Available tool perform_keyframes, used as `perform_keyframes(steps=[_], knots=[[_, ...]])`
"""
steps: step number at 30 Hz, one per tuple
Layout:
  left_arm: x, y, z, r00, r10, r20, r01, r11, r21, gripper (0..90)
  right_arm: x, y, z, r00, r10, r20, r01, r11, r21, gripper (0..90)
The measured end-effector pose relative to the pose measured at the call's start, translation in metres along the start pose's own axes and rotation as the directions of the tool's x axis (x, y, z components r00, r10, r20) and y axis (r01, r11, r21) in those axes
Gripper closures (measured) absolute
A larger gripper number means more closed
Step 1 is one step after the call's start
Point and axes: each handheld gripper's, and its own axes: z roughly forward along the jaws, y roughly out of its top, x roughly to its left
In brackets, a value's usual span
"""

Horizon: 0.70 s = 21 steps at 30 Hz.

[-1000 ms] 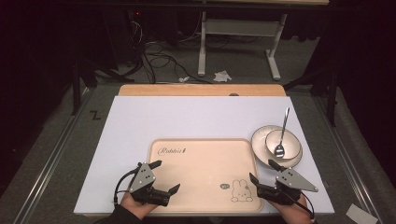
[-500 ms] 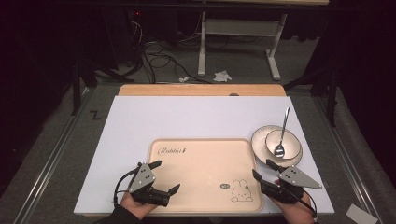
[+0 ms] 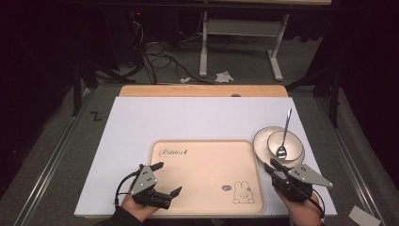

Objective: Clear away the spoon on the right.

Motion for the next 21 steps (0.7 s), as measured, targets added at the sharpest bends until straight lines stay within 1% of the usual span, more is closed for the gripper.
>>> perform_keyframes(steps=[1,3,5,6,7,9,11,12,13,14,15,16,17,18,19,21], knots=[[0.0,0.0,0.0,1.0,0.0,0.0,0.0,1.0,0.0,0.5,0.0,0.001,0.0,1.0,-0.005,0.0,0.005,1.0,-0.003,78.9],[0.0,0.0,0.0,1.0,0.001,0.001,-0.001,1.0,0.001,0.5,-0.001,0.002,-0.001,1.0,-0.002,0.003,0.002,1.0,0.002,82.1],[-0.001,0.0,0.0,1.0,0.005,0.001,-0.005,1.0,0.0,0.5,-0.001,0.004,-0.003,1.0,0.003,0.003,-0.003,1.0,0.005,87.4],[-0.001,0.0,0.0,1.0,0.006,0.002,-0.006,1.0,0.001,0.5,-0.001,0.004,-0.003,1.0,0.003,0.003,-0.003,1.0,0.005,87.4],[-0.001,0.0,0.0,1.0,0.008,0.004,-0.008,1.0,0.002,0.5,-0.003,0.005,-0.004,0.9998,0.014,0.014,-0.014,1.0,0.01,90.0],[-0.002,0.0,0.0,0.9999,0.011,0.005,-0.011,0.9999,0.003,0.5,-0.005,0.007,-0.005,0.9995,0.029,0.016,-0.029,1.0,0.012,90.0],[-0.002,0.0,0.0,0.9999,0.012,0.007,-0.012,0.9999,0.002,0.5,-0.007,0.008,-0.006,0.9993,0.034,0.019,-0.034,0.999,0.01,90.0],[-0.002,0.0,0.0,0.9999,0.012,0.008,-0.012,0.9999,0.001,0.5,-0.008,0.009,-0.006,0.999,0.034,0.029,-0.034,0.999,0.008,90.0],[-0.002,0.0,0.0,0.9999,0.012,0.009,-0.012,0.9999,0.001,0.5,-0.011,0.011,-0.008,0.997,0.048,0.061,-0.049,0.999,0.01,90.0],[-0.002,0.0,0.0,0.9999,0.011,0.009,-0.011,0.9999,-0.001,0.5,-0.011,0.011,-0.008,0.997,0.048,0.061,-0.049,0.999,0.01,90.0],[-0.002,0.0,0.0,0.9999,0.01,0.009,-0.01,0.9999,-0.002,0.5,-0.013,0.012,-0.009,0.9956,0.06,0.072,-0.061,0.998,0.008,90.0],[-0.001,0.0,0.0,0.9999,0.009,0.009,-0.009,1.0,-0.002,0.5,-0.019,0.014,-0.011,0.9924,0.072,0.1,-0.072,0.997,-0.004,90.0],[-0.001,0.0,0.0,0.9999,0.009,0.009,-0.009,1.0,-0.002,0.5,-0.019,0.014,-0.011,0.9924,0.072,0.1,-0.072,0.997,-0.004,90.0],[-0.001,0.0,0.0,0.9999,0.007,0.009,-0.007,1.0,-0.004,0.5,-0.022,0.016,-0.011,0.9903,0.08,0.114,-0.079,0.997,-0.009,90.0],[-0.001,0.0,0.0,0.9999,0.007,0.011,-0.007,1.0,-0.002,0.5,-0.029,0.02,-0.012,0.9862,0.093,0.137,-0.092,0.996,-0.012,90.0],[-0.001,0.0,0.0,0.9999,0.004,0.012,-0.004,1.0,-0.005,0.5,-0.035,0.024,-0.011,0.9821,0.086,0.168,-0.085,0.996,-0.013,90.0]])
